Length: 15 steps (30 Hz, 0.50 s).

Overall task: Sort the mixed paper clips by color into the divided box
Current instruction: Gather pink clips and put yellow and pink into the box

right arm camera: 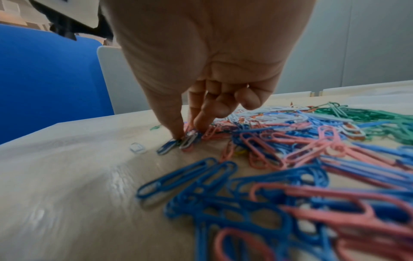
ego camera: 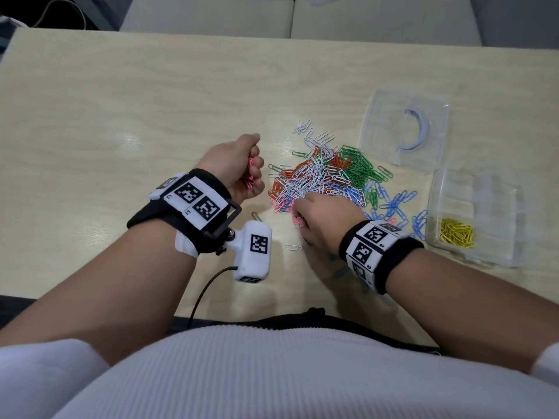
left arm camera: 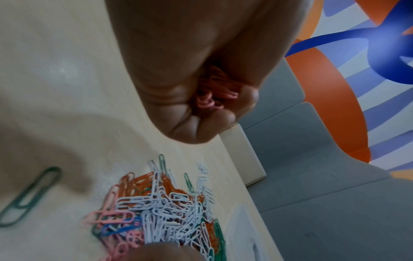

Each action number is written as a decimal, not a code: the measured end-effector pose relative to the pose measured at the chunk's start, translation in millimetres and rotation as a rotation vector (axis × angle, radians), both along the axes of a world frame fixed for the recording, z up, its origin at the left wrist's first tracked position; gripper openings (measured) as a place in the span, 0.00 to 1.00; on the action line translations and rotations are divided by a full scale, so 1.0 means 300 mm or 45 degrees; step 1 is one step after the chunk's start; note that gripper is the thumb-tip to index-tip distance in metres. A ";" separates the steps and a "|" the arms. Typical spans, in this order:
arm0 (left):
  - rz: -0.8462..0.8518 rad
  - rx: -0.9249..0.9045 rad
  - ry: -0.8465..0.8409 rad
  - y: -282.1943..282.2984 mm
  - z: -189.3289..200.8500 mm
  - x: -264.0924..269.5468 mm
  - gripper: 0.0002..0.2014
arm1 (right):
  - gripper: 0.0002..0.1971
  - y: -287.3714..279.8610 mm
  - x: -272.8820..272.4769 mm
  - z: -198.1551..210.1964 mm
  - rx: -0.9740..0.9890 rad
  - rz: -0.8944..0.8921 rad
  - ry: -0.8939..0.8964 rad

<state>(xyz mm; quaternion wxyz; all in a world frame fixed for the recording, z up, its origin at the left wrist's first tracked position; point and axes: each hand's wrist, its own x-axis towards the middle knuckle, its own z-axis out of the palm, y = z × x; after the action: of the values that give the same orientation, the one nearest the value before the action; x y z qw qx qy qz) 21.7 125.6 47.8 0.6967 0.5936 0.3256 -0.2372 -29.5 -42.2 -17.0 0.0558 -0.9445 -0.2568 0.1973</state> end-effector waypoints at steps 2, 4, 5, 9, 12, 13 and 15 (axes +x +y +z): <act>-0.042 0.015 -0.014 -0.017 0.006 0.003 0.20 | 0.12 -0.004 0.001 0.001 -0.046 0.026 0.006; -0.088 0.045 0.006 -0.032 -0.004 -0.002 0.20 | 0.12 -0.005 0.001 -0.001 -0.088 0.043 -0.020; -0.104 0.059 0.027 -0.037 -0.015 -0.007 0.20 | 0.11 -0.005 0.000 -0.002 -0.093 0.043 -0.036; -0.143 0.114 0.138 -0.040 -0.074 -0.038 0.20 | 0.09 -0.018 0.004 -0.004 -0.040 -0.012 -0.023; -0.162 0.153 0.221 -0.035 -0.112 -0.063 0.20 | 0.11 -0.041 0.010 0.015 0.092 -0.166 0.052; -0.156 0.150 0.251 -0.033 -0.125 -0.070 0.20 | 0.12 -0.045 0.012 0.026 0.147 -0.213 0.040; -0.141 0.120 0.306 -0.033 -0.148 -0.082 0.19 | 0.12 -0.043 0.013 0.051 0.314 -0.263 -0.044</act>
<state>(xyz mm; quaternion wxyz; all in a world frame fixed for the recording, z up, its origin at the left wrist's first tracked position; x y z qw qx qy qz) -2.9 115.7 3.3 0.6099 0.6099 0.3843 -0.3293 -25.7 -54.9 -1.6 0.1868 -0.9551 -0.1814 0.1412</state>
